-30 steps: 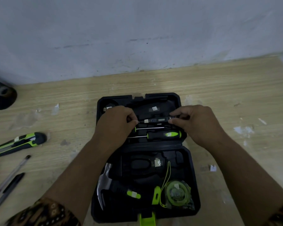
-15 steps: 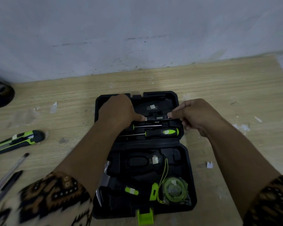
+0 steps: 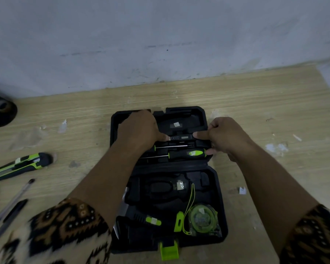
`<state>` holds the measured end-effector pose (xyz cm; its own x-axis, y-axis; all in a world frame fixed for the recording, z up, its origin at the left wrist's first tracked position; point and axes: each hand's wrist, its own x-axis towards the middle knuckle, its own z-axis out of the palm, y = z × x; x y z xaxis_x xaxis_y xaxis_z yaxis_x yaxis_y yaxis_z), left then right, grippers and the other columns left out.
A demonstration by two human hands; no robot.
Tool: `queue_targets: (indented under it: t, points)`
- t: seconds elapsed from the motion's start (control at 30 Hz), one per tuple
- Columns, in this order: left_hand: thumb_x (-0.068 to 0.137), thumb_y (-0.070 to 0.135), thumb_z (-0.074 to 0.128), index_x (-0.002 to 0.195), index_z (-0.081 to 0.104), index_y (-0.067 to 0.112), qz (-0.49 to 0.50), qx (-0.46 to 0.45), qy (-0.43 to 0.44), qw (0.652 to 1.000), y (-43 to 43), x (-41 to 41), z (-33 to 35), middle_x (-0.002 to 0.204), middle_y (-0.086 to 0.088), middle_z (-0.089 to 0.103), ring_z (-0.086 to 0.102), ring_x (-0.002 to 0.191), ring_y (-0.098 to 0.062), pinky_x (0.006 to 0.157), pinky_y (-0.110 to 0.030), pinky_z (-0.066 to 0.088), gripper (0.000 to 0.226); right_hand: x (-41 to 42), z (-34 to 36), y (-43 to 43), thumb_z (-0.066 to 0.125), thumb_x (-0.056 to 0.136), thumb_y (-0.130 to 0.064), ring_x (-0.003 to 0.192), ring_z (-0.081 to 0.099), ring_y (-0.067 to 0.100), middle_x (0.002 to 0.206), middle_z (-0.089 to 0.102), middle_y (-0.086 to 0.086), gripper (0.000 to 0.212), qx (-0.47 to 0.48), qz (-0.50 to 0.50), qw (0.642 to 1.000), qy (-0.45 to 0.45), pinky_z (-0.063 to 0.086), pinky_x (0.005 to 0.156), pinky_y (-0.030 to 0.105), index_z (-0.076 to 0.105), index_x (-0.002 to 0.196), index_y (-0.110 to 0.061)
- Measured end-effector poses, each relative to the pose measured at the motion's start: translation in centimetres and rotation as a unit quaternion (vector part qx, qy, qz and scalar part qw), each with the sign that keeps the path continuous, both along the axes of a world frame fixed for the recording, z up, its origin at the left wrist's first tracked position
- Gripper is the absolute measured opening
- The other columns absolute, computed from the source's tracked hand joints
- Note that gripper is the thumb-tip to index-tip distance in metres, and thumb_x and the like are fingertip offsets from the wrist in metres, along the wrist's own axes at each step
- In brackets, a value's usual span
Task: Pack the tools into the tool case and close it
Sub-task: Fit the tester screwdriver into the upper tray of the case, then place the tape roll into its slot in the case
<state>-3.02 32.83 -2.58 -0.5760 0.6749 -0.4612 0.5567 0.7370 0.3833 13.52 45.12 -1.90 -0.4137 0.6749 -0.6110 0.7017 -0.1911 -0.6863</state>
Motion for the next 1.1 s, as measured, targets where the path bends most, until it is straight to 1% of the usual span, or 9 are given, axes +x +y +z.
queue_targets:
  t: [0.13, 0.2, 0.33, 0.4, 0.53, 0.63, 0.8, 0.97, 1.1]
  points:
    - [0.072, 0.048, 0.080, 0.071, 0.067, 0.014, 0.028, 0.057, 0.025, 0.998, -1.2, 1.2, 0.2, 0.073, 0.001, 0.067, 0.063, 0.071, -0.015, 0.068, -0.031, 0.053, 0.036, 0.4, -0.3, -1.3, 0.079, 0.078, -0.036, 0.048, 0.064, 0.017, 0.069, 0.058, 0.004, 0.040, 0.110, 0.016, 0.994, -0.014, 0.060, 0.052, 0.035, 0.048, 0.075, -0.009]
    - [0.074, 0.047, 0.078, 0.071, 0.065, 0.017, 0.039, 0.100, 0.034, 0.994, -1.9, 1.8, 0.0, 0.072, 0.005, 0.065, 0.061, 0.070, -0.013, 0.068, -0.032, 0.052, 0.033, 0.3, -0.5, -1.7, 0.078, 0.078, -0.039, 0.048, 0.062, 0.015, 0.069, 0.059, 0.003, 0.041, 0.167, 0.032, 0.985, -0.022, 0.057, 0.049, 0.028, 0.052, 0.078, -0.008]
    - [0.083, 0.045, 0.070, 0.073, 0.064, 0.024, 0.057, 0.194, 0.020, 0.979, -3.5, 2.6, -0.4, 0.069, 0.009, 0.062, 0.059, 0.067, -0.007, 0.067, -0.032, 0.052, 0.024, -0.3, -0.7, -3.0, 0.065, 0.088, -0.042, 0.061, 0.053, 0.006, 0.071, 0.056, -0.005, 0.028, 0.296, 0.107, 0.949, -0.018, 0.037, 0.049, 0.021, 0.055, 0.083, -0.016]
    - [0.087, 0.042, 0.066, 0.073, 0.064, 0.025, 0.073, 0.232, 0.022, 0.970, -4.6, 3.1, -0.3, 0.068, 0.010, 0.061, 0.058, 0.065, -0.005, 0.065, -0.029, 0.050, 0.022, -0.9, -0.7, -4.4, 0.059, 0.093, -0.039, 0.060, 0.050, 0.006, 0.068, 0.054, -0.006, 0.023, 0.332, 0.159, 0.930, 0.001, 0.033, 0.051, 0.023, 0.053, 0.082, -0.019]
    - [0.091, 0.036, 0.062, 0.072, 0.061, 0.022, 0.110, 0.269, 0.037, 0.956, -8.3, 3.5, 0.0, 0.063, 0.008, 0.059, 0.055, 0.060, -0.005, 0.057, -0.022, 0.042, 0.024, -2.3, -0.8, -8.5, 0.051, 0.098, -0.033, 0.058, 0.046, 0.009, 0.066, 0.048, -0.004, 0.026, 0.351, 0.218, 0.909, 0.057, 0.034, 0.054, 0.031, 0.051, 0.077, -0.017]
    - [0.092, 0.032, 0.062, 0.072, 0.060, 0.017, 0.145, 0.282, 0.046, 0.947, -12.5, 2.7, 0.2, 0.062, 0.005, 0.059, 0.056, 0.059, -0.009, 0.055, -0.023, 0.042, 0.025, -4.0, -0.8, -12.9, 0.047, 0.098, -0.029, 0.067, 0.044, 0.015, 0.072, 0.045, -0.003, 0.024, 0.353, 0.276, 0.887, 0.112, 0.038, 0.061, 0.035, 0.049, 0.077, -0.017]
    - [0.091, 0.030, 0.063, 0.071, 0.058, 0.020, 0.215, 0.256, 0.093, 0.938, -20.8, 1.0, -0.3, 0.062, 0.006, 0.059, 0.055, 0.060, -0.007, 0.058, -0.028, 0.045, 0.023, -6.9, -0.5, -21.2, 0.044, 0.096, -0.026, 0.075, 0.047, 0.018, 0.079, 0.049, -0.001, 0.021, 0.358, 0.418, 0.822, 0.144, 0.040, 0.067, 0.034, 0.056, 0.082, -0.016]
    - [0.091, 0.032, 0.059, 0.078, 0.061, 0.022, 0.246, 0.181, 0.130, 0.943, -28.2, 0.2, -1.5, 0.070, 0.007, 0.060, 0.056, 0.068, -0.010, 0.067, -0.035, 0.050, 0.017, -9.3, -2.0, -26.5, 0.041, 0.099, -0.021, 0.100, 0.052, 0.025, 0.107, 0.055, 0.007, 0.027, 0.276, 0.504, 0.812, 0.104, 0.043, 0.083, 0.038, 0.061, 0.111, -0.009]
    - [0.088, 0.031, 0.059, 0.078, 0.061, 0.021, 0.274, 0.160, 0.196, 0.928, -34.6, -0.9, -1.8, 0.071, 0.006, 0.059, 0.056, 0.068, -0.016, 0.063, -0.033, 0.046, 0.014, -11.6, -3.3, -29.5, 0.046, 0.096, -0.025, 0.107, 0.049, 0.028, 0.113, 0.053, 0.009, 0.024, 0.293, 0.552, 0.777, 0.075, 0.042, 0.087, 0.038, 0.061, 0.106, -0.009]
